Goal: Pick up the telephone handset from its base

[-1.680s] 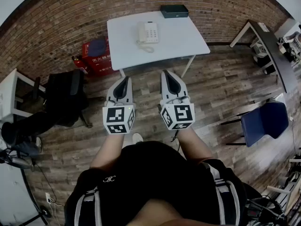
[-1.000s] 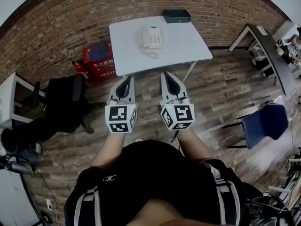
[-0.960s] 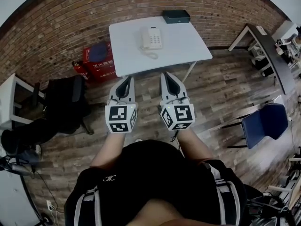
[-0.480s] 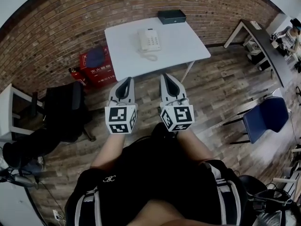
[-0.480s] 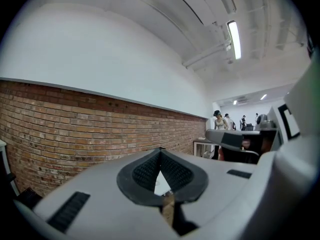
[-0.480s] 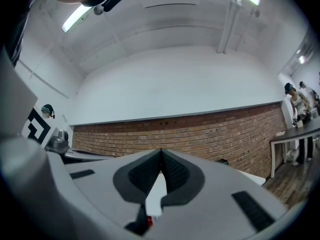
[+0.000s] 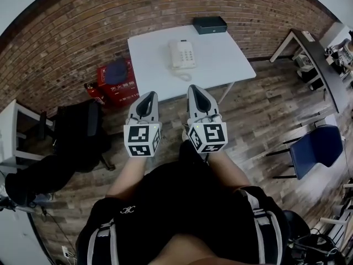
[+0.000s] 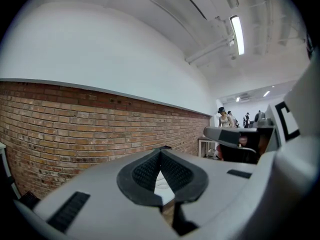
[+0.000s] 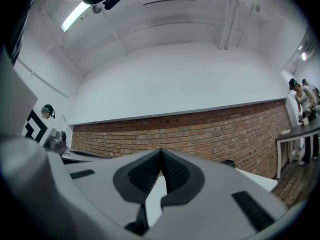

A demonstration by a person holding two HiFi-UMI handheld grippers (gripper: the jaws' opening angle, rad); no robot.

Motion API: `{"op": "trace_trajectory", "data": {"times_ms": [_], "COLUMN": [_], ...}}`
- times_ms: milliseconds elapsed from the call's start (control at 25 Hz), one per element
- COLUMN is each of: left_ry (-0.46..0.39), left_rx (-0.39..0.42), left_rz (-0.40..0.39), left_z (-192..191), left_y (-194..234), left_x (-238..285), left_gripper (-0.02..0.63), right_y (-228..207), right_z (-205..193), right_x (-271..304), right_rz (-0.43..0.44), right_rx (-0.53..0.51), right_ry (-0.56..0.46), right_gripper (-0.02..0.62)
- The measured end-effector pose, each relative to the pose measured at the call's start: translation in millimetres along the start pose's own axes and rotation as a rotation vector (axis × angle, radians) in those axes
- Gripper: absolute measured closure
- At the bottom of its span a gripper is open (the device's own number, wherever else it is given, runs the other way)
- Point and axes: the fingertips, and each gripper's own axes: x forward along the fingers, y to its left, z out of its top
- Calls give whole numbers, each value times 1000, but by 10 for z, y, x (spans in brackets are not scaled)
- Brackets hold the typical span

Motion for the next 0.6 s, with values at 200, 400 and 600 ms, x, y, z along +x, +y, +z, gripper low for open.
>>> {"op": "trace_trajectory", "data": {"times_ms": [200, 400, 600], "left_ry": [-2, 7, 2], "left_rx": [5, 0, -1], "left_rz": [4, 9, 23], "left_z": [26, 67, 216], "left_y": [151, 267, 396], "left_x": [396, 880, 1358], "left_gripper": [604, 604, 604], "right_y": [-187, -439, -662], "right_z": [-68, -132, -92], "right_x": [396, 846, 1289], "right_rz": [2, 20, 43], "right_rx": [0, 1, -1], "right_ry": [-3, 11, 14], "right_gripper": [598, 598, 597]}}
